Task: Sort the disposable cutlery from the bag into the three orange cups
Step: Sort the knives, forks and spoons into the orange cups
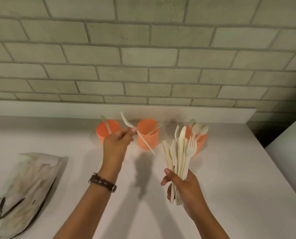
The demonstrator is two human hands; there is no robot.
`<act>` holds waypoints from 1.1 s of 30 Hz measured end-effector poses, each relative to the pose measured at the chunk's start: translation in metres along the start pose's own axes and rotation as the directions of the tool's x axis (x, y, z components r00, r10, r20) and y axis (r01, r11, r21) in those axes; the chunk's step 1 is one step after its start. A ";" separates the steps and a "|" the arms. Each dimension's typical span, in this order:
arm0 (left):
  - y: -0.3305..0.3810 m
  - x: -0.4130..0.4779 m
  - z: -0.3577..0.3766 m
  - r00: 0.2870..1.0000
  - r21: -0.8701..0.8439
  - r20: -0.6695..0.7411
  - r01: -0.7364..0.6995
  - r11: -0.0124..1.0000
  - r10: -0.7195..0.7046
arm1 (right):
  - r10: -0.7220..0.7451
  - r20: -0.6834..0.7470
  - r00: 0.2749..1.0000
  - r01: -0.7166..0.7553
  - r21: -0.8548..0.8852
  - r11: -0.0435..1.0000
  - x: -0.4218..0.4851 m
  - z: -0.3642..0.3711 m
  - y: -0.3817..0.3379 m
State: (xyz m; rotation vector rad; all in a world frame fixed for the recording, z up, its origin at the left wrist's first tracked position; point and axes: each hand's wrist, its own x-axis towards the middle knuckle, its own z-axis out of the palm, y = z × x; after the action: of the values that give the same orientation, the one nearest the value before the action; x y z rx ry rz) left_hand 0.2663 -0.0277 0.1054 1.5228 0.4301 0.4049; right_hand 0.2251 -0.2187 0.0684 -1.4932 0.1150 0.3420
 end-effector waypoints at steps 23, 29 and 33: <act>-0.027 -0.014 0.031 0.977 0.248 0.214 -0.034 0.968 -0.020 | 0.082 0.132 0.988 -0.118 0.296 0.948 0.011 -0.011 -0.009; -0.015 -0.067 0.016 0.915 0.188 0.373 0.091 0.978 -0.156 | 0.028 0.257 0.966 -0.088 0.224 0.971 0.009 0.002 -0.011; -0.017 -0.069 0.005 0.954 0.225 0.291 -0.003 0.974 -0.064 | 0.002 0.238 0.971 -0.009 0.028 1.000 0.006 0.018 -0.009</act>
State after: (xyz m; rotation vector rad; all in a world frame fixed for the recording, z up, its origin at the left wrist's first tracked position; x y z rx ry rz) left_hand 0.2095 -0.0672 0.0893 1.7609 0.2671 0.0994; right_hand 0.2315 -0.2002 0.0768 -1.4122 -0.0671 0.5193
